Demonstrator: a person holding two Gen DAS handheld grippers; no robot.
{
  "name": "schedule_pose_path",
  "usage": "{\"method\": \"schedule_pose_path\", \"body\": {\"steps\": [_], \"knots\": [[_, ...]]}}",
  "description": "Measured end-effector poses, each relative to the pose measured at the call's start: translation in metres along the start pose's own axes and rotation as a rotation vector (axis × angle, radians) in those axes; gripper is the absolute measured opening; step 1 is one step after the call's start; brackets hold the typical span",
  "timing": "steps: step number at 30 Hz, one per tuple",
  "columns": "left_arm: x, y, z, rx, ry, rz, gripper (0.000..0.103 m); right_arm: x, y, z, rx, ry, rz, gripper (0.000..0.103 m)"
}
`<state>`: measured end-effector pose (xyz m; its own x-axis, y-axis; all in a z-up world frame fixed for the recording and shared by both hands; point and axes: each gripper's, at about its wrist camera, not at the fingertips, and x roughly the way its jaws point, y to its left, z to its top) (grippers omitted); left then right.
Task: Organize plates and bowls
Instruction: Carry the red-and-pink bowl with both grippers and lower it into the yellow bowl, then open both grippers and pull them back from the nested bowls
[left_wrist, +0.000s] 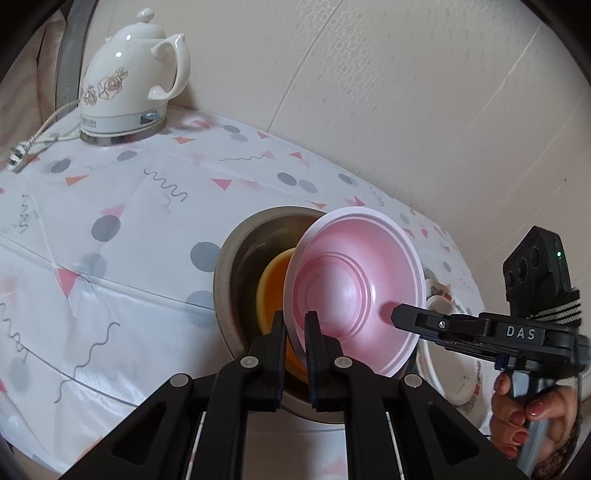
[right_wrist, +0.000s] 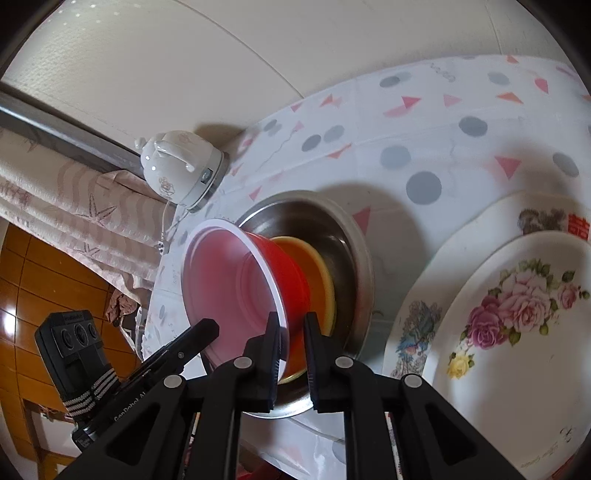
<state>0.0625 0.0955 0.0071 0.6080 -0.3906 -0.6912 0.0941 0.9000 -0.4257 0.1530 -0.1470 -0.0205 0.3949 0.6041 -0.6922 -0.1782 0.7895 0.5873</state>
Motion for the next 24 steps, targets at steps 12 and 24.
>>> {"method": "schedule_pose_path", "body": {"steps": [12, 24], "knots": [[0.0, 0.002, -0.003, 0.011, -0.021, 0.048, 0.01, 0.001, -0.003, -0.003, 0.011, 0.004, 0.009, 0.021], [-0.001, -0.011, -0.009, 0.09, -0.074, 0.145, 0.01, -0.001, 0.001, -0.006, -0.015, -0.004, 0.0, 0.021]]}}
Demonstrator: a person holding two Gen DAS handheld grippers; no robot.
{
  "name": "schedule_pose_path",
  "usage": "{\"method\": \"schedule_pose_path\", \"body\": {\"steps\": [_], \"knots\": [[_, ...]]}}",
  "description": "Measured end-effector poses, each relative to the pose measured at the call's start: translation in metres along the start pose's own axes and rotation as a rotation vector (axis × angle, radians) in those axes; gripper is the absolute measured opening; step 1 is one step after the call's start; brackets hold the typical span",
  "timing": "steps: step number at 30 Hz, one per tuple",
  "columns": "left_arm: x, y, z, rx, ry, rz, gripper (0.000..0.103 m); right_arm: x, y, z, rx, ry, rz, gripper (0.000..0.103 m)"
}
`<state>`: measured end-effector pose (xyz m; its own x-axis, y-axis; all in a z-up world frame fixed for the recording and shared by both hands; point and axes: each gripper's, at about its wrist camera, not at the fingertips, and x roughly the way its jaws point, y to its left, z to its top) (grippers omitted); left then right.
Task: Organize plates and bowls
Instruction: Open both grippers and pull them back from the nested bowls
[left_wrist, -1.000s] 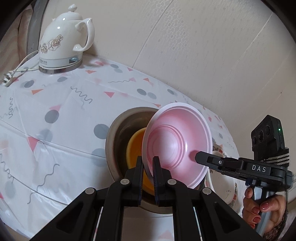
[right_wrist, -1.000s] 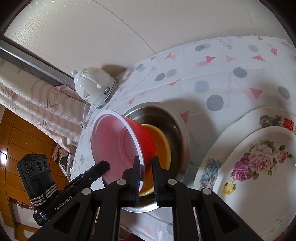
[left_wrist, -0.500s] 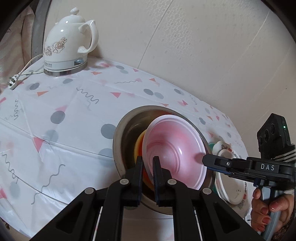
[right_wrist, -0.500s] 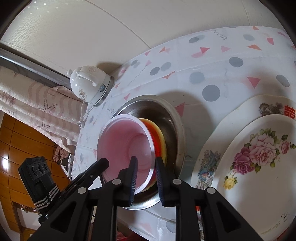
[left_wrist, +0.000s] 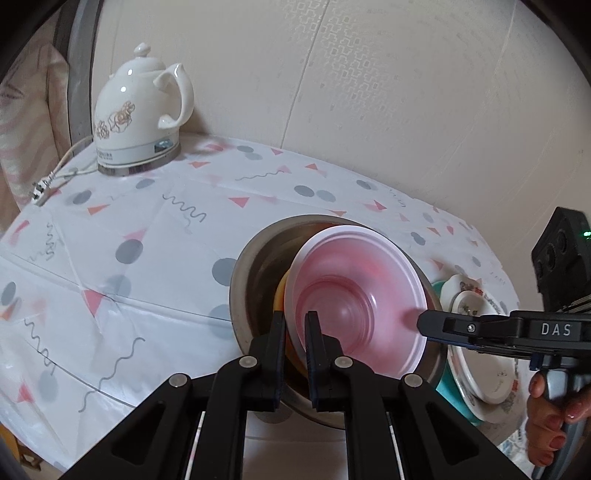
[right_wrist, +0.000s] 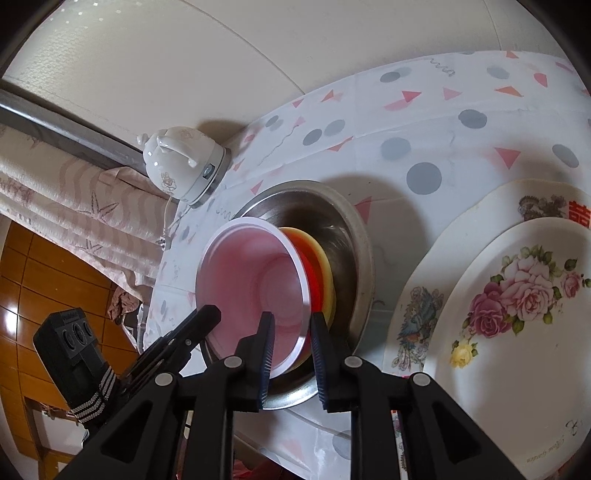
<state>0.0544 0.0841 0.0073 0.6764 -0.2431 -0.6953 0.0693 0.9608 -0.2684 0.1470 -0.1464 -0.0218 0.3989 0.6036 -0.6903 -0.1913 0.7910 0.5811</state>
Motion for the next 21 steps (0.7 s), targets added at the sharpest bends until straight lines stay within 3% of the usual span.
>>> {"method": "schedule_pose_path", "body": {"steps": [11, 13, 15, 16, 21], "knots": [[-0.004, -0.008, -0.002, 0.064, -0.056, 0.079, 0.012, -0.023, 0.02, -0.014, -0.182, -0.159, -0.137, 0.022], [-0.005, -0.008, -0.002, 0.065, -0.066, 0.082, 0.018, -0.026, 0.019, -0.019, -0.18, -0.182, -0.14, 0.022], [-0.008, -0.008, -0.002, 0.066, -0.084, 0.087, 0.035, -0.029, 0.018, -0.024, -0.181, -0.205, -0.137, 0.022], [-0.009, -0.008, -0.003, 0.068, -0.094, 0.09, 0.038, -0.03, 0.017, -0.027, -0.184, -0.217, -0.137, 0.022], [-0.017, -0.01, -0.004, 0.087, -0.133, 0.11, 0.04, -0.033, 0.014, -0.046, -0.173, -0.248, -0.108, 0.022]]}}
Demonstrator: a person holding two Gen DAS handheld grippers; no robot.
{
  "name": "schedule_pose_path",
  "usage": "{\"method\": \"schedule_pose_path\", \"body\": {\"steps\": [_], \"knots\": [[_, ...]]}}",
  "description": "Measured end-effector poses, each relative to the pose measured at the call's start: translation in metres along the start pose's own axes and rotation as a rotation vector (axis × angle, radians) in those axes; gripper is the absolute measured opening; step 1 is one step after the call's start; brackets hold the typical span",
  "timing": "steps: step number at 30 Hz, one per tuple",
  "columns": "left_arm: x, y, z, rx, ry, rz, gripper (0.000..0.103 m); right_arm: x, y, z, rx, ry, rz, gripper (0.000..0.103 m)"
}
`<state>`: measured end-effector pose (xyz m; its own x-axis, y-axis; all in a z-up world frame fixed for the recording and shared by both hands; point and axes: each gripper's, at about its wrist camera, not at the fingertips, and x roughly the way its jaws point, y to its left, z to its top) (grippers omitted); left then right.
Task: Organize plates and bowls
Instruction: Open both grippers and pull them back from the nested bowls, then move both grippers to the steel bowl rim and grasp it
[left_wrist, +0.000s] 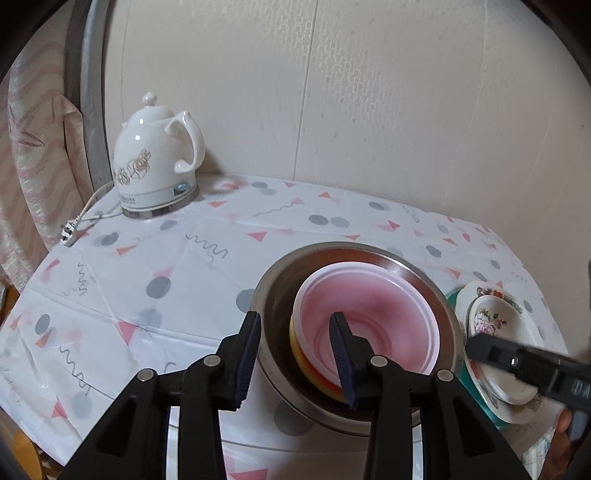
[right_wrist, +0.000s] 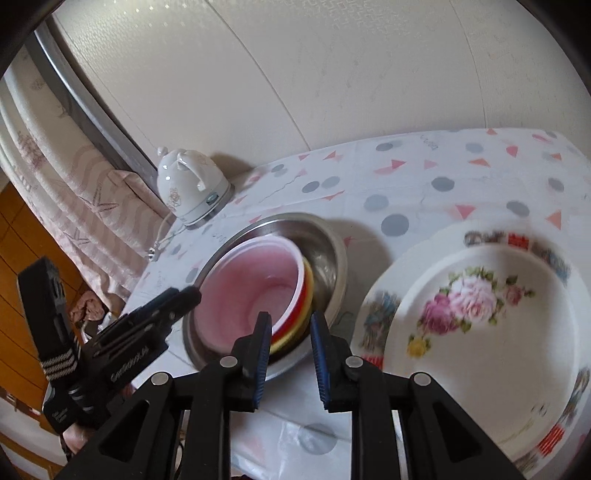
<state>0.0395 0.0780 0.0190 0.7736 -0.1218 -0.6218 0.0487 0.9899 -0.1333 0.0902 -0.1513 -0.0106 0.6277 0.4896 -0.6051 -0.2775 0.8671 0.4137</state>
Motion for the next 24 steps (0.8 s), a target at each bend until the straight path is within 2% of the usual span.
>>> {"method": "schedule_pose_path", "body": {"steps": [6, 8, 11, 12, 18, 24], "knots": [[-0.005, 0.001, -0.004, 0.005, -0.021, 0.027, 0.046, -0.003, -0.002, -0.015, 0.027, -0.006, 0.028, 0.023], [-0.007, 0.002, -0.005, 0.0, -0.024, 0.024, 0.047, -0.002, -0.003, -0.018, 0.036, -0.005, 0.038, 0.027], [-0.011, 0.006, -0.006, -0.018, -0.038, 0.02, 0.06, -0.004, -0.003, -0.022, 0.039, -0.015, 0.034, 0.029], [-0.013, 0.01, -0.007, -0.037, -0.049, 0.017, 0.061, -0.003, -0.002, -0.022, 0.038, -0.016, 0.035, 0.029], [-0.016, 0.036, -0.01, -0.134, -0.057, 0.02, 0.061, -0.001, -0.003, -0.026, 0.053, -0.021, 0.046, 0.031], [-0.002, 0.062, -0.016, -0.225, -0.001, 0.012, 0.056, 0.006, -0.006, -0.025, 0.091, -0.021, 0.049, 0.031]]}}
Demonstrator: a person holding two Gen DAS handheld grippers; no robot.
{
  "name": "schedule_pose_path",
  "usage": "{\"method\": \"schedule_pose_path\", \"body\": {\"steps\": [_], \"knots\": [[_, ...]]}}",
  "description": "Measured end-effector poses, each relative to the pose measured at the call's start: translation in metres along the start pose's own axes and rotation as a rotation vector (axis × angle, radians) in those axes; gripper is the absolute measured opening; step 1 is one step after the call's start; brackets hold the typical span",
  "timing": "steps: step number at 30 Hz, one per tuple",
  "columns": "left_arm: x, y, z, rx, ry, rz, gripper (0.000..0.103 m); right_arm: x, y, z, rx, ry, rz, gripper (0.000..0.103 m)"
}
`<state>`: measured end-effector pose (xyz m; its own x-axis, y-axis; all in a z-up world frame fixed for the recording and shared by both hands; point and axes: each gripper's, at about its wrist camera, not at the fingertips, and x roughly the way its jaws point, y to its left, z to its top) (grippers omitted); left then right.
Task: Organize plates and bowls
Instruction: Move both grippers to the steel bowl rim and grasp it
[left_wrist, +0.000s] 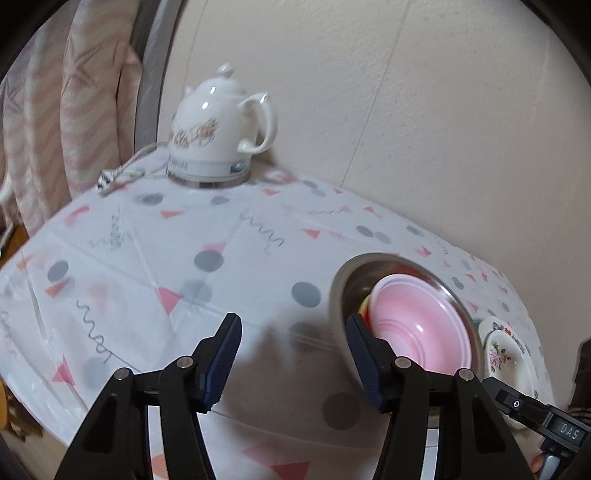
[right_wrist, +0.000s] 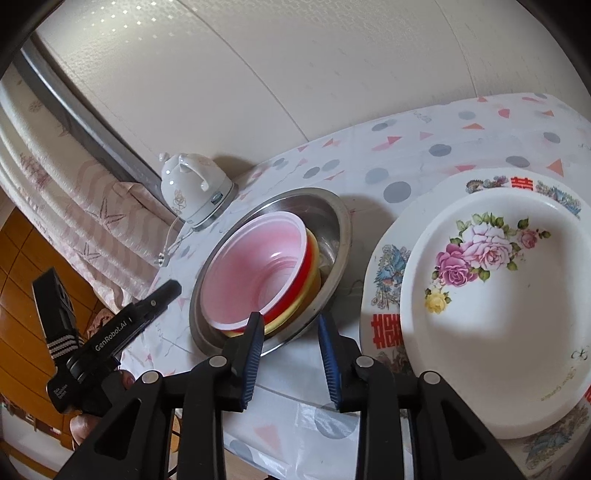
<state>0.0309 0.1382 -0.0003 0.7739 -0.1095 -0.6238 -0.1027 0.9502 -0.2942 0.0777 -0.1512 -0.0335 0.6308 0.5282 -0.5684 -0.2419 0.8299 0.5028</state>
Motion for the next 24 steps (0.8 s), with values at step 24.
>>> {"method": "schedule_pose_path", "body": {"steps": [24], "knots": [[0.005, 0.04, 0.009, -0.142, 0.07, -0.112, 0.036, 0.044, 0.032, -0.003, -0.081, 0.038, 0.03, 0.028]]}}
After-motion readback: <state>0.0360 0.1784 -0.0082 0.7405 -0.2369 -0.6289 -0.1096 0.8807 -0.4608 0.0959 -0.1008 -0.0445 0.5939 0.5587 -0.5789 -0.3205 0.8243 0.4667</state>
